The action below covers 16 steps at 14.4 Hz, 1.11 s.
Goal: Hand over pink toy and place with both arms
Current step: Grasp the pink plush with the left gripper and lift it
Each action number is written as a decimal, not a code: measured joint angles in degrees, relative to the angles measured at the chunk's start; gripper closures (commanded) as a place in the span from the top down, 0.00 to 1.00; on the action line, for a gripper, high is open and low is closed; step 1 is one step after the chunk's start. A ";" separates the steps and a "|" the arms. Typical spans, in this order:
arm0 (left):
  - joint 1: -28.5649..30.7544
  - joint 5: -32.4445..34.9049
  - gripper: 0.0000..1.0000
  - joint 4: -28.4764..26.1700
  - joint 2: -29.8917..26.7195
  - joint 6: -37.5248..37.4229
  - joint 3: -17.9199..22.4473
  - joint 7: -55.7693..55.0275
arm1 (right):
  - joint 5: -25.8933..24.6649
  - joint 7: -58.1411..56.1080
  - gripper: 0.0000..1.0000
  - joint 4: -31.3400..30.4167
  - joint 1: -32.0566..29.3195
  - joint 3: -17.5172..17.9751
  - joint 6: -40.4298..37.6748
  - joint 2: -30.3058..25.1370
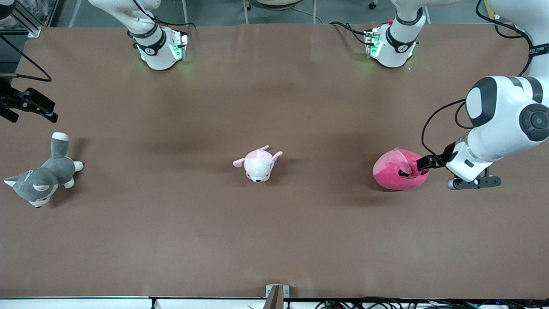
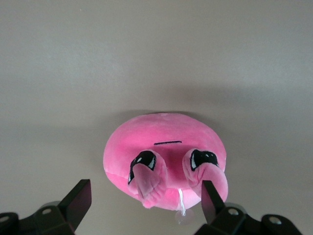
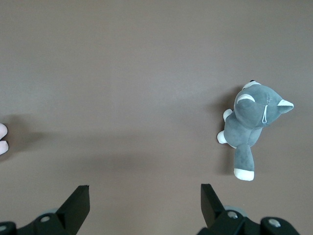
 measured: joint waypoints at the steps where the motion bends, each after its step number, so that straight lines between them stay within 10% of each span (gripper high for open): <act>1: 0.01 -0.01 0.87 -0.03 0.53 0.28 0.00 -0.01 | 0.00 0.05 1.00 0.00 0.00 0.00 -0.01 0.00; 10: 0.25 -0.02 0.55 -1.54 3.16 2.03 0.06 -0.06 | 3.38 1.33 1.00 0.00 0.00 -0.21 -1.40 -0.27; 16: 0.12 -0.03 0.01 -2.21 3.14 1.88 -0.02 -0.06 | 3.60 1.37 1.00 0.00 0.00 -0.25 -2.41 -0.36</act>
